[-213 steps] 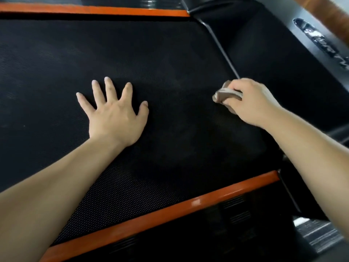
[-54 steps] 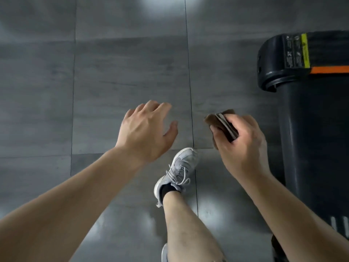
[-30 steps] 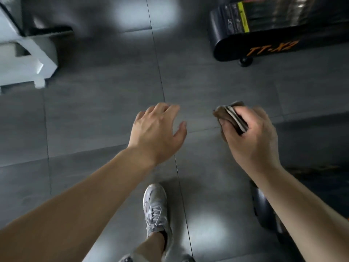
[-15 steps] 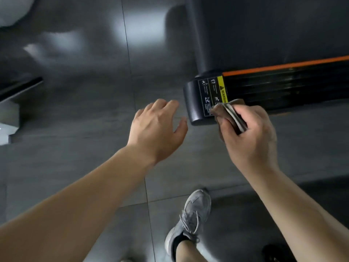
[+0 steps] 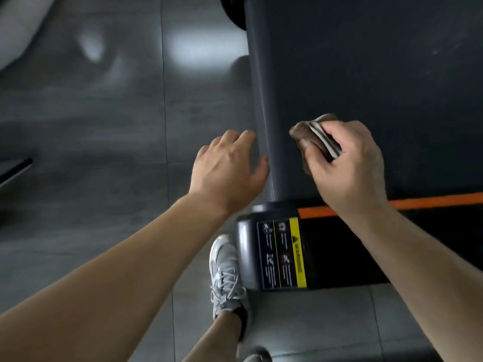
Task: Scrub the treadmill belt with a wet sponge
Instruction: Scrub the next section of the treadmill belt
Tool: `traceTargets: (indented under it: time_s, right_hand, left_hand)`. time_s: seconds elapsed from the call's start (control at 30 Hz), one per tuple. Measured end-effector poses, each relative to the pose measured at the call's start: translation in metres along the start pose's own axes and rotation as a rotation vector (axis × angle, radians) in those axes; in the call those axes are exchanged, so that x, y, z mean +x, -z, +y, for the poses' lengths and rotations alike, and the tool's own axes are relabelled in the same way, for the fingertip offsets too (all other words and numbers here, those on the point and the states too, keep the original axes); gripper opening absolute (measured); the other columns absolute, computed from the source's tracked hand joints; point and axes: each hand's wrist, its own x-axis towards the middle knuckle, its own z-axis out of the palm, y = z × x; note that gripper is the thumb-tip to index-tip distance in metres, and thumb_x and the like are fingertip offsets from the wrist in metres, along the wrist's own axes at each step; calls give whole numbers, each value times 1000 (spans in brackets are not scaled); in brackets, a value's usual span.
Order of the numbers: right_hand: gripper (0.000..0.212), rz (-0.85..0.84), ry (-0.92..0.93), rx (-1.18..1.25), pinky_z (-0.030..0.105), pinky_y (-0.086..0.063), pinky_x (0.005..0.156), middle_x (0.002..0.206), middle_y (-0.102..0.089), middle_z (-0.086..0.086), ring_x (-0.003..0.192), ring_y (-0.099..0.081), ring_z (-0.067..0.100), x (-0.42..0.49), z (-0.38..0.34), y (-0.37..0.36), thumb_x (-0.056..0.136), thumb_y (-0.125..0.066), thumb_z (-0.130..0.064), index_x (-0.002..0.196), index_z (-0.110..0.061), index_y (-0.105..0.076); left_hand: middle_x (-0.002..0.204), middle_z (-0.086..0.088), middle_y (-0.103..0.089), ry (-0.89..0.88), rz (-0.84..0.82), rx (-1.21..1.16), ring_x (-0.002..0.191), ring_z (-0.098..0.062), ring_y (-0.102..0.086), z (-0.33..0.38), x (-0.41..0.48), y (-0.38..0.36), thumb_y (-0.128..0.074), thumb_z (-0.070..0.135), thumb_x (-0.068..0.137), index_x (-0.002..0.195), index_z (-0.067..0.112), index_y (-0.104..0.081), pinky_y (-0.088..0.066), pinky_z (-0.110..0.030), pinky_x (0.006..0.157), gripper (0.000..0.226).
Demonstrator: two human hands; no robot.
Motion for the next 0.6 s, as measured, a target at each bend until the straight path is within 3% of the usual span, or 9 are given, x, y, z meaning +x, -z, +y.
traceTargets:
  time_s: [0.2,0.3,0.47,0.6]
  right_hand:
    - [27,1,-32,0,29,-43,78,103,-58,3,101,-56,23,116,18,-42,95,-63,-35,116,-19,-66]
    - [28,23,-26,-12,34,-48,80,106,-58,4,103,-56,24,168,35,-70,95,-63,-36,118,-20,-67]
    - [32,46,94,-75,34,-42,78,108,-58,9,104,-53,29,253,61,-116,96,-61,-37,121,-18,-65]
    - [35,25,225,-141,41,-45,82,111,-58,13,107,-54,34,320,61,-143,96,-60,-40,121,-17,-65]
  left_hand:
    - [133,-6,-57,25,3,-58,121,-29,-55,2,107,-12,-53,45,99,141,20,-52,-43,-43,95,49]
    - [138,-5,-49,49,17,-125,125,-30,-50,4,155,-32,-55,44,98,140,19,-49,-47,-45,93,49]
    - [171,0,-1,212,8,-401,155,-21,-8,17,203,-73,-52,45,100,160,31,-18,-32,-48,116,70]
    - [171,9,13,218,91,-491,156,-17,-3,21,206,-98,-45,49,101,160,43,-1,-32,-45,118,74]
